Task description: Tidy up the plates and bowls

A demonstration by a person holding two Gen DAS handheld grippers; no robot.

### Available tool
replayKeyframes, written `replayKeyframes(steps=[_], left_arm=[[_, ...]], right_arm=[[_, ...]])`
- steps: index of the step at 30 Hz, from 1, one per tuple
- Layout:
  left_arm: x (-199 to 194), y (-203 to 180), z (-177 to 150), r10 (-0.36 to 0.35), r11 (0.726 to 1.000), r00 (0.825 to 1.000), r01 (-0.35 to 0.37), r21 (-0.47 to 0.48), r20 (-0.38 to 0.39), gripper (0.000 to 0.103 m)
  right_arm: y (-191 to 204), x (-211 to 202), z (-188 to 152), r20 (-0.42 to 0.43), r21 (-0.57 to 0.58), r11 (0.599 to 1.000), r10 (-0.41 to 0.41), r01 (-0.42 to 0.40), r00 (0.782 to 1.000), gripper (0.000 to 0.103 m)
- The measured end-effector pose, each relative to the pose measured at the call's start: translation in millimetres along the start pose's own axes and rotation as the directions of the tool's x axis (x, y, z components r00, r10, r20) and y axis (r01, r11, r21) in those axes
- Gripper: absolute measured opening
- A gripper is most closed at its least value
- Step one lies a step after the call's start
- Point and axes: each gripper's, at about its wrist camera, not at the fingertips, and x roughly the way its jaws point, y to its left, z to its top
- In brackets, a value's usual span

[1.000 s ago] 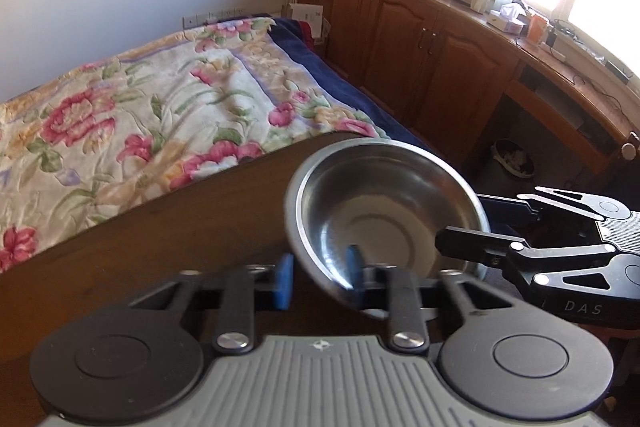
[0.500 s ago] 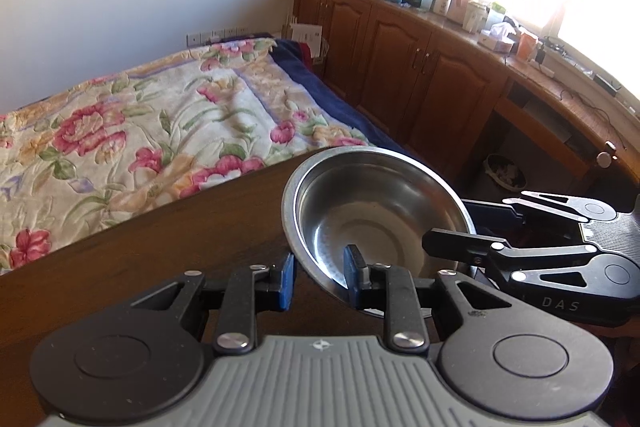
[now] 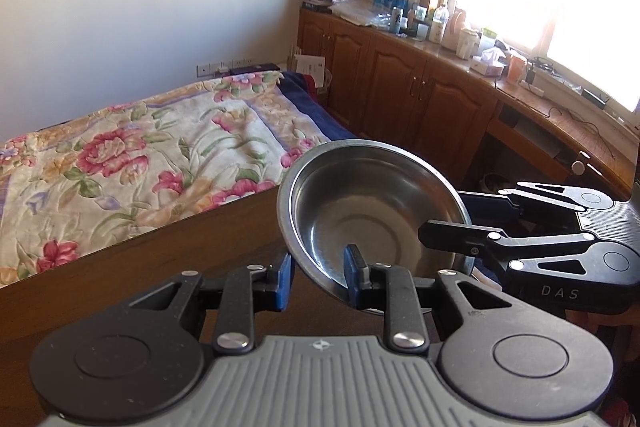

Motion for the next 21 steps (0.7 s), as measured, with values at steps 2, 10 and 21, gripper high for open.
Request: replayKeyframes(steps=[2,10,21], left_arm=[[-8,2,-4,0.004,1.0,1.0,-0.004,-0.001,0.012,0.027],[-39,3,-30,0.007,1.0,0.999,-0.006,-0.025,0.042,0.027],[-80,-3,-72,0.003,1.0,0.997,-0.001,-0.022,0.076,0.027]], right_arm=[[5,-3,0,0.003,-0.007,1.0,0.003,-0.003,1.0,0.044],[28,-15,-7,0.001,-0.025,0.999,0.021,-0.021,1.0,0.044],[60,-40,-24,-0.008,-0.042,0.998,0.037,-0.038,0.999,0.044]])
